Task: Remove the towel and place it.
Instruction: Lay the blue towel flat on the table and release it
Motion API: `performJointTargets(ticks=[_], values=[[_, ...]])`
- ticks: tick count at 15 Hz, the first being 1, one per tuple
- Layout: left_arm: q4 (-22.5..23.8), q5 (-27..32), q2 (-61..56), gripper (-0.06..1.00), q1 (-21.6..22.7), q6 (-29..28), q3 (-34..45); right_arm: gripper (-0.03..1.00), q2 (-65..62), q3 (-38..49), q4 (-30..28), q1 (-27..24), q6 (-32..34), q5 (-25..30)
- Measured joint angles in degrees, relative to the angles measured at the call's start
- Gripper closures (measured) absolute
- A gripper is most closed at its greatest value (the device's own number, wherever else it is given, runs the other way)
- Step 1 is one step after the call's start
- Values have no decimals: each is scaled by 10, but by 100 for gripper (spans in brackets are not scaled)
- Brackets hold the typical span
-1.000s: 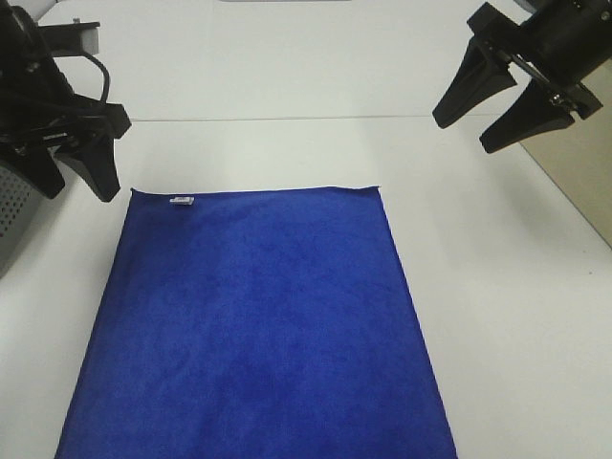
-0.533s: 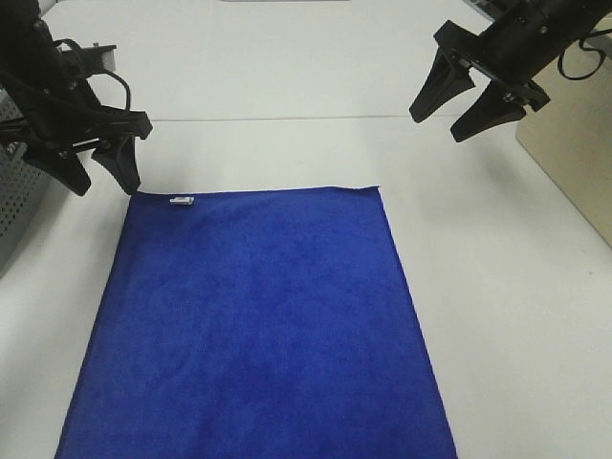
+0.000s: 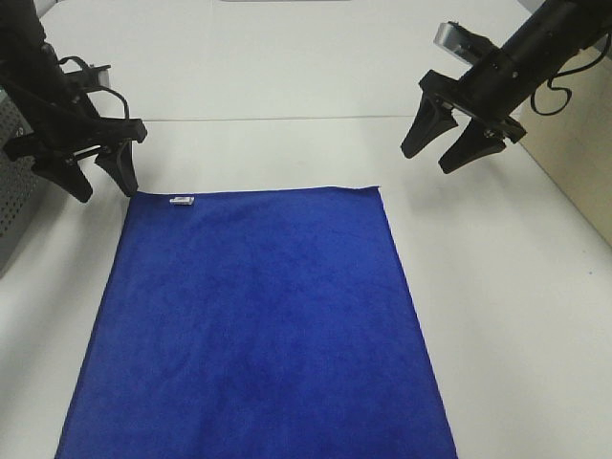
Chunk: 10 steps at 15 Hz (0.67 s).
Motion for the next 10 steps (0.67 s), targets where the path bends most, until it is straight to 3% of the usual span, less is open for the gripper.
performJointTargets(ticks=[6, 10], values=[[-11, -15, 24, 34, 17, 33, -9, 27, 30, 0, -34, 13, -4, -71], [-15, -36, 51, 34, 17, 46, -13, 27, 36, 0, -111, 53, 26, -121]])
